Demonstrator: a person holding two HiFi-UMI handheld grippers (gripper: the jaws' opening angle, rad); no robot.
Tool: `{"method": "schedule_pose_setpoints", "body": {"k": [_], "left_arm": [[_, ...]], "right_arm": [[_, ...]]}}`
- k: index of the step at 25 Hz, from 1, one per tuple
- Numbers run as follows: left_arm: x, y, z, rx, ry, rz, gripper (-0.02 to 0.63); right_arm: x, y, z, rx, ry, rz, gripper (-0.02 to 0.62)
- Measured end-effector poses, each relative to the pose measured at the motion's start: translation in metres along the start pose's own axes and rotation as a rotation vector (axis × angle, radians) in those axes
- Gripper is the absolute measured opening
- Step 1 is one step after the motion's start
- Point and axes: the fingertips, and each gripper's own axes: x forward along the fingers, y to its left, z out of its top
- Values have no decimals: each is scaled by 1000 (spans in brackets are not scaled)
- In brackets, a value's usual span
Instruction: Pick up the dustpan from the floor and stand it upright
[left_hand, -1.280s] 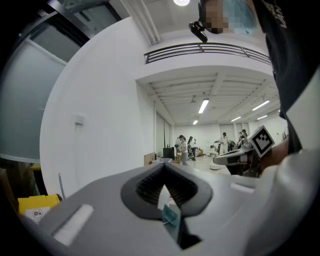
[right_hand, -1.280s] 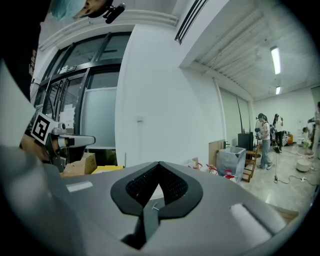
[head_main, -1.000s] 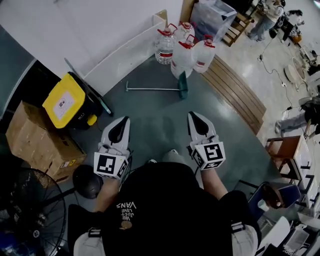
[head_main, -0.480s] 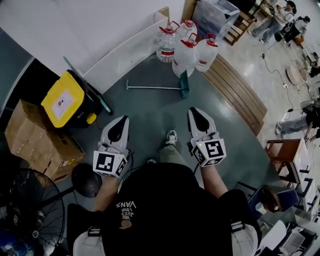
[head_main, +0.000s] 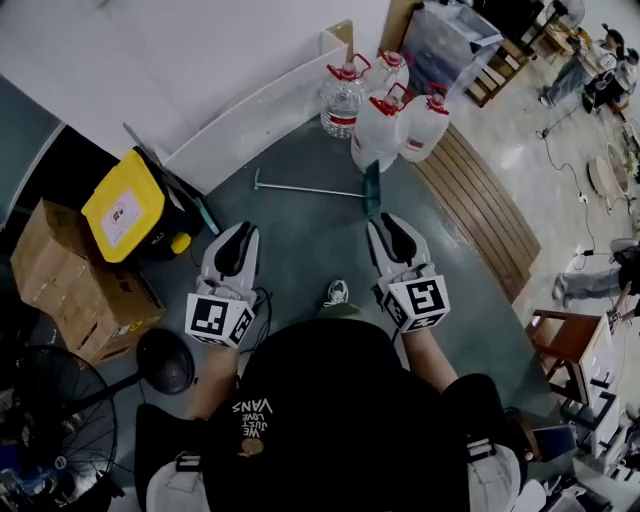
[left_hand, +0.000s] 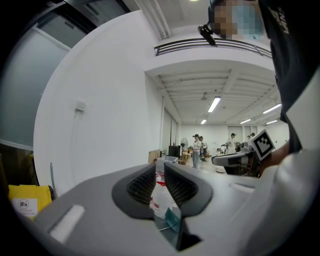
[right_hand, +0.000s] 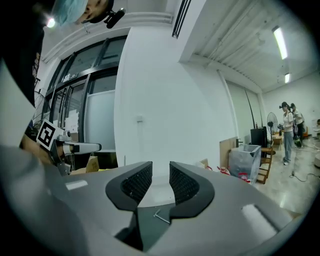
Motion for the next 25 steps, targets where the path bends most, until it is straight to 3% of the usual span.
{"method": "schedule_pose_setpoints", "body": {"k": [4, 9, 13, 25], "left_arm": [[32, 8, -5, -20, 10, 46, 61], [68, 20, -15, -53, 35, 80, 159], [93, 33, -25, -68, 66, 80, 170], [181, 122, -70, -123, 171, -27, 173]], "right_arm": [[27, -27, 1, -11, 18, 44, 128], [57, -51, -3, -33, 40, 96, 159], [79, -64, -12, -43, 68, 108, 173], [167, -83, -51, -40, 157, -19, 186]]}}
